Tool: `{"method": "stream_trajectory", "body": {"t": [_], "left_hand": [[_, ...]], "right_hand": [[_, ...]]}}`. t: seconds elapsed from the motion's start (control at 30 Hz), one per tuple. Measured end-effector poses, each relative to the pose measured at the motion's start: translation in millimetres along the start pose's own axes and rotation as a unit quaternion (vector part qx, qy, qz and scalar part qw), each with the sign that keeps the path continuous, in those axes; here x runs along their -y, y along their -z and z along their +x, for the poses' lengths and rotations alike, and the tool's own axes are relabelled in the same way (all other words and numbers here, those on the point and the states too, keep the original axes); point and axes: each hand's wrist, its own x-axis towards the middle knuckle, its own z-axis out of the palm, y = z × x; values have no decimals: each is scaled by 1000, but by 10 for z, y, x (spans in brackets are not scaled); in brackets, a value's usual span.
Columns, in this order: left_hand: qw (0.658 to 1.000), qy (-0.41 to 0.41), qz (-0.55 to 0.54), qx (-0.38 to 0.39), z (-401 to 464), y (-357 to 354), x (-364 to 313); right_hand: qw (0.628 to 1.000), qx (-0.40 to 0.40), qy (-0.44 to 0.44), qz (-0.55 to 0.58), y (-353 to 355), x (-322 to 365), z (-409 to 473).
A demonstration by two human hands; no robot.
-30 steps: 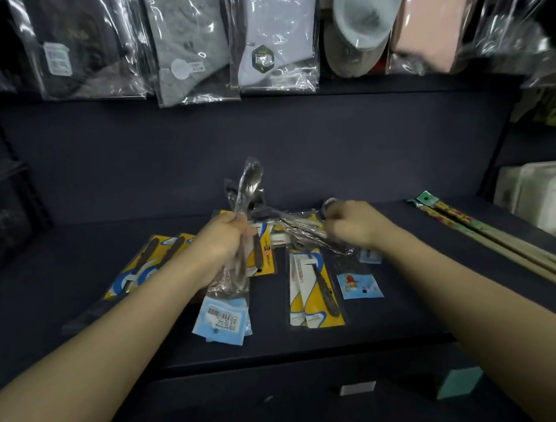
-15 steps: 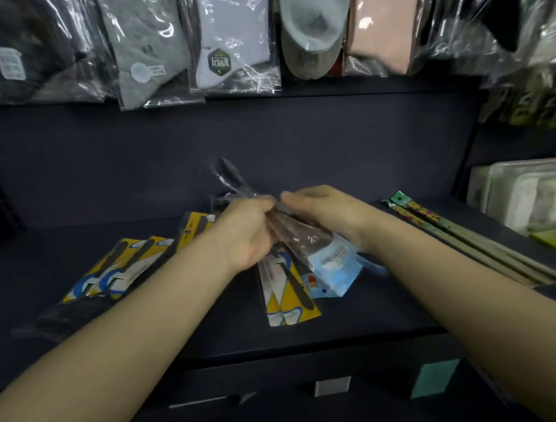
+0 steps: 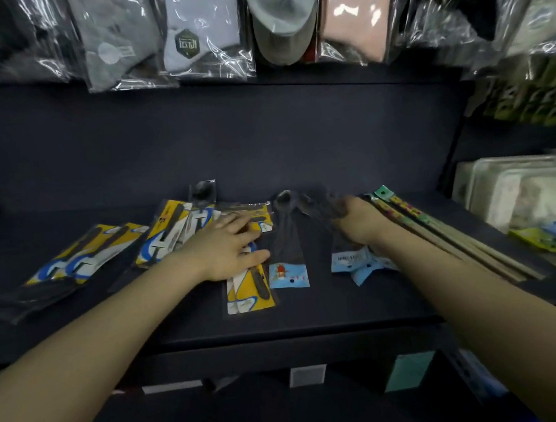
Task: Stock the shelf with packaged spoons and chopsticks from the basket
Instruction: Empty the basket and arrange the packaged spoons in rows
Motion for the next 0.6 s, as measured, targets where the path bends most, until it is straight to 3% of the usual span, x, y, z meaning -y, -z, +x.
{"method": "stream_trajectory", "body": {"t": [0.2,0.3,0.37,0.5,0.6], "left_hand": [[999,50,20,3,-26,-7,144],[996,83,12,-2,-26,-32,280],[995,103,4,2,-34,-18,354],[992,83,-98,-20,-177,80,481],[989,81,-88,-82,-420,127,598]], "right_hand": [[996,17,35,-74,-163,92,99],[974,41,14,-224,-262,122,92],[961,18,31,-275,-305,198,66],[944,-27,227,-240,-428,552,48],[925,49,306,-222,-627,892,233]]}}
